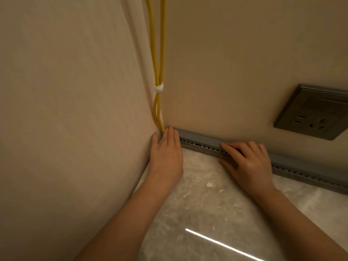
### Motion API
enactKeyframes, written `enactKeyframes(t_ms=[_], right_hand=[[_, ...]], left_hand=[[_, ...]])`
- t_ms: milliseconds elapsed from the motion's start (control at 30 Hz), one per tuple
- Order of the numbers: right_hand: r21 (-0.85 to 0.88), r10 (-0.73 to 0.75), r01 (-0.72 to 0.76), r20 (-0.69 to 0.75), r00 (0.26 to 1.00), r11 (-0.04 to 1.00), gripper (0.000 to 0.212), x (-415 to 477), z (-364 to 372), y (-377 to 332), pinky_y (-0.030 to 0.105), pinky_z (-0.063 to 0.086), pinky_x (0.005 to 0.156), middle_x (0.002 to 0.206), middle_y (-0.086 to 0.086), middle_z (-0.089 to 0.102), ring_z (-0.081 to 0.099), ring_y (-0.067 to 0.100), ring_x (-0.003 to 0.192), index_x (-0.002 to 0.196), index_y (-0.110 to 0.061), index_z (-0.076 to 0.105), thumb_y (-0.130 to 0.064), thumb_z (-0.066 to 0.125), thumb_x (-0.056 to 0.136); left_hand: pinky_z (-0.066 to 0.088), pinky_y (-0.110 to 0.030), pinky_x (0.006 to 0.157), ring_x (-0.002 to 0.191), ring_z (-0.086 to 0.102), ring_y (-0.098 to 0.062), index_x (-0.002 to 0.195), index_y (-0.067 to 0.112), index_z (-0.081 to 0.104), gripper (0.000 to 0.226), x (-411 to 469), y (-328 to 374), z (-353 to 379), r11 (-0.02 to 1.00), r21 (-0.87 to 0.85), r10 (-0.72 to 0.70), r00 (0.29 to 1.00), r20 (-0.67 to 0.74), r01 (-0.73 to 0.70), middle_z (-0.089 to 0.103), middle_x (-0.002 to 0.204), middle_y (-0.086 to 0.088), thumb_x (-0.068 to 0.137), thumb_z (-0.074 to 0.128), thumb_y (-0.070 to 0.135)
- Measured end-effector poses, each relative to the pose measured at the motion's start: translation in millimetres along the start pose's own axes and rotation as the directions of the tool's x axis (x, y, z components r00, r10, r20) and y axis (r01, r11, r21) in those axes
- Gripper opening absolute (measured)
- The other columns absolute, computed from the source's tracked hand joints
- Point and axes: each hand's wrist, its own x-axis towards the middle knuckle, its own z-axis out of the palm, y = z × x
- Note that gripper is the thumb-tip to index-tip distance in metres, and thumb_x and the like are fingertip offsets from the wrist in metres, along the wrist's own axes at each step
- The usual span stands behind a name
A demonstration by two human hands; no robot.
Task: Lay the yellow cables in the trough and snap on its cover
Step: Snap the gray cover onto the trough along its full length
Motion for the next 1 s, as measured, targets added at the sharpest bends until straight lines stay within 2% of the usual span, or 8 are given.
enactKeyframes(t_ms=[133, 300, 500, 667, 767, 833, 900, 1000], right_hand=[[0.036, -0.09, 0.093, -0.063, 0.994, 0.995, 0.017, 12, 8, 2, 0.034, 0.034, 0.063, 0.07, 0.009, 0.061, 0.044, 0.024, 0.068, 0.086, -0.007, 0.07, -0.023, 0.066, 0.084], [0.023, -0.139, 0.142, -0.111, 0.984, 0.99, 0.016, 18, 16, 3, 0.034, 0.038, 0.059, 0.064, 0.01, 0.057, 0.049, 0.027, 0.059, 0.078, -0.005, 0.068, -0.02, 0.068, 0.084], [-0.001, -0.093, 0.094, -0.094, 0.991, 0.996, 0.018, 20, 18, 0, 0.033, 0.039, 0.054, 0.064, 0.009, 0.054, 0.049, 0.027, 0.06, 0.077, -0.009, 0.065, -0.025, 0.067, 0.084], [0.043, -0.052, 0.052, -0.005, 0.999, 0.998, 0.017, 19, 12, -1, 0.03, 0.035, 0.058, 0.07, 0.007, 0.055, 0.048, 0.024, 0.068, 0.081, -0.01, 0.063, -0.027, 0.063, 0.084], [0.145, 0.025, -0.043, 0.118, 0.993, 0.989, 0.018, 20, 2, -2, 0.03, 0.04, 0.062, 0.077, 0.004, 0.057, 0.052, 0.022, 0.077, 0.089, -0.013, 0.065, -0.028, 0.066, 0.079], [0.316, 0.121, -0.167, 0.163, 0.979, 0.934, 0.014, 22, -8, -5, 0.029, 0.044, 0.067, 0.08, 0.002, 0.06, 0.054, 0.019, 0.081, 0.09, -0.013, 0.066, -0.023, 0.067, 0.08], [0.493, 0.304, -0.317, 0.109, 0.946, 0.81, 0.005, 18, -18, -11, 0.024, 0.045, 0.07, 0.079, -0.001, 0.062, 0.056, 0.014, 0.078, 0.085, -0.013, 0.066, -0.017, 0.065, 0.083], [0.727, 0.664, -0.508, 0.096, 0.742, 0.462, 0.014, 5, -33, -21, 0.026, 0.049, 0.062, 0.068, 0.0, 0.065, 0.06, 0.011, 0.064, 0.076, -0.013, 0.066, -0.015, 0.06, 0.089]], left_hand=[[0.003, -0.049, 0.114, 0.144, 0.006, -0.026, 0.144, -0.003, -0.006, 0.074, 0, -3, -2, 0.999, 0.047, 0.018, 1.0, 0.014, -0.018, 0.0, 0.156, -0.018, 0.092, 0.037, 0.027], [-0.002, -0.049, 0.115, 0.144, 0.004, -0.026, 0.144, -0.003, -0.005, 0.07, 3, -4, 0, 0.999, 0.028, 0.028, 0.999, -0.018, -0.027, 0.001, 0.156, -0.018, 0.094, 0.032, 0.028], [-0.001, -0.047, 0.116, 0.144, 0.003, -0.025, 0.147, 0.004, 0.003, 0.071, -1, 7, 0, 0.973, -0.226, 0.024, 0.996, -0.089, -0.044, 0.005, 0.157, -0.014, 0.094, 0.038, 0.036], [-0.005, -0.043, 0.116, 0.141, -0.016, -0.035, 0.142, -0.002, -0.016, 0.084, -12, 48, 1, 0.945, -0.326, 0.019, 1.0, -0.003, -0.019, -0.017, 0.152, -0.024, 0.094, 0.041, 0.038], [0.0, -0.042, 0.117, 0.141, -0.015, -0.035, 0.142, -0.002, -0.017, 0.088, -12, 51, 0, 0.947, -0.321, 0.004, 0.999, 0.033, 0.007, -0.018, 0.152, -0.025, 0.095, 0.038, 0.047], [0.003, -0.042, 0.118, 0.142, -0.014, -0.035, 0.142, -0.001, -0.015, 0.089, -11, 46, -1, 0.95, -0.312, 0.031, 0.998, 0.053, -0.013, -0.017, 0.152, -0.024, 0.094, 0.037, 0.051], [0.004, -0.041, 0.118, 0.142, -0.013, -0.034, 0.143, -0.001, -0.013, 0.088, -11, 42, -4, 0.947, -0.319, 0.06, 0.996, 0.072, -0.034, -0.016, 0.152, -0.024, 0.094, 0.037, 0.051], [0.006, -0.04, 0.118, 0.143, -0.01, -0.035, 0.144, -0.001, -0.01, 0.087, -10, 39, -7, 0.941, -0.334, 0.082, 0.992, 0.092, -0.046, -0.013, 0.153, -0.025, 0.093, 0.036, 0.052]])
